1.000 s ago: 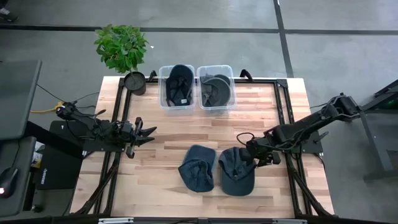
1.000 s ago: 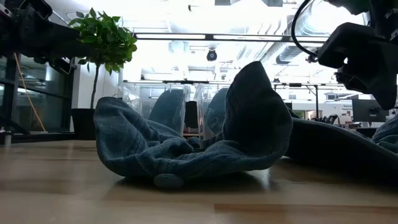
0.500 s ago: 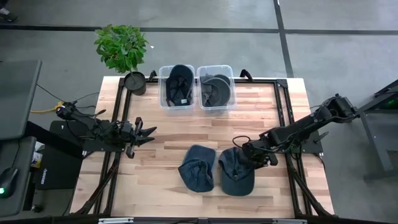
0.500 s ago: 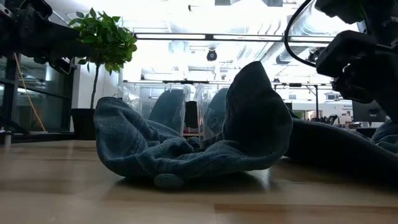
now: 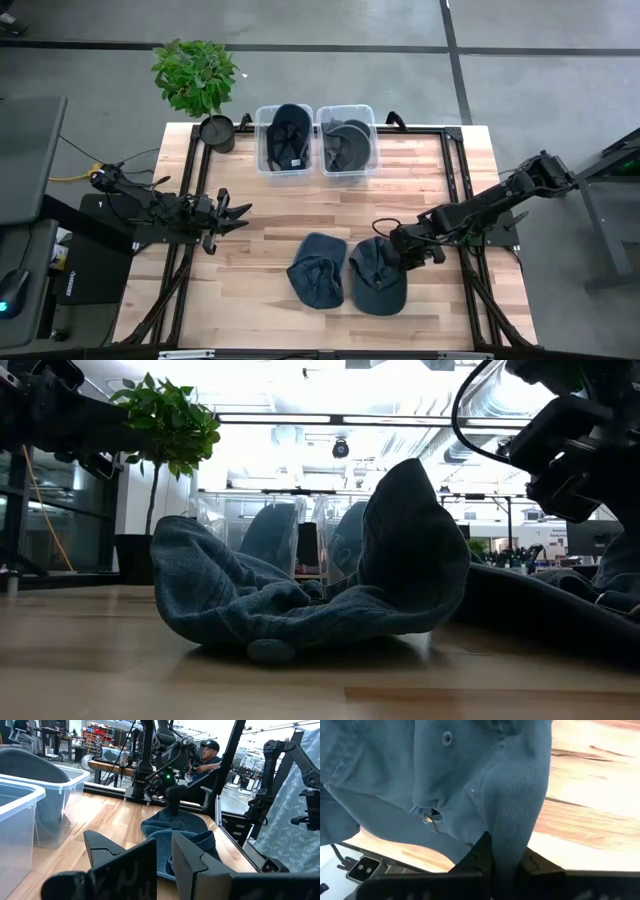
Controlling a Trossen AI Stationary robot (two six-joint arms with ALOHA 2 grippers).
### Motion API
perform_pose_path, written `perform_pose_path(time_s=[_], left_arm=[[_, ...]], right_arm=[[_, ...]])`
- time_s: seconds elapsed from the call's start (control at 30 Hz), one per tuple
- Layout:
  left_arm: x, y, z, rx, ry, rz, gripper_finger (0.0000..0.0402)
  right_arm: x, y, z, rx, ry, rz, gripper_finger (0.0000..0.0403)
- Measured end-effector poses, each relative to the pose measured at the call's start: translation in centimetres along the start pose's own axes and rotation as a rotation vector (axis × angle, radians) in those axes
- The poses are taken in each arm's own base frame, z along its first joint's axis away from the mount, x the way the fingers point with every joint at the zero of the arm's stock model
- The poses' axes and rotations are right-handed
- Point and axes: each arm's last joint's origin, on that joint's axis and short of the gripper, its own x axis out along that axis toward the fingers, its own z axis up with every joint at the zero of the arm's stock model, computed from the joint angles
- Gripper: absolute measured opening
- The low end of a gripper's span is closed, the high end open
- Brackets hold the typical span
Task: Pick & Place hat
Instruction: Put the right blue cap into the left transparent bin
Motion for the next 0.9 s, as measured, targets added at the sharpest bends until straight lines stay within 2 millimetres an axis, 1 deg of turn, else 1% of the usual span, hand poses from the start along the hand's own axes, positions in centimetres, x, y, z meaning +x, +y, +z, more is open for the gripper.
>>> perform_pose_path(time_s=[0.13,0.3,0.4,0.53,0.67,0.77,0.83,0.9], left_arm=[[0.0,0.0,0.0,0.000,0.000,0.000,0.0000],[0.0,0.0,0.0,0.000,0.000,0.000,0.0000],[0.0,0.0,0.0,0.000,0.000,0.000,0.0000],[0.0,0.0,0.0,0.000,0.000,0.000,0.0000],[0.0,0.0,0.0,0.000,0.000,0.000,0.0000],[0.0,0.0,0.0,0.000,0.000,0.000,0.0000],[0.0,0.0,0.0,0.000,0.000,0.000,0.0000],[0.0,0.0,0.0,0.000,0.000,0.000,0.0000]], right_arm=[[-0.6,0.1,-0.1,-0.033,-0.044,0.032,0.0012],[-3.3,0.4,-0.5,-0.063,-0.151,0.072,0.0012],[-5.7,0.5,-0.8,-0.085,-0.228,0.089,0.0012],[-9.5,0.4,-1.5,-0.133,-0.351,0.092,0.0012],[-13.7,0.4,-1.8,-0.220,-0.562,0.100,0.0012],[-16.6,0.9,-1.6,-0.305,-0.742,0.120,0.0012],[-18.1,1.4,-1.4,-0.370,-0.840,0.119,0.0012],[-19.2,1.9,-1.0,-0.440,-0.919,0.086,0.0012]])
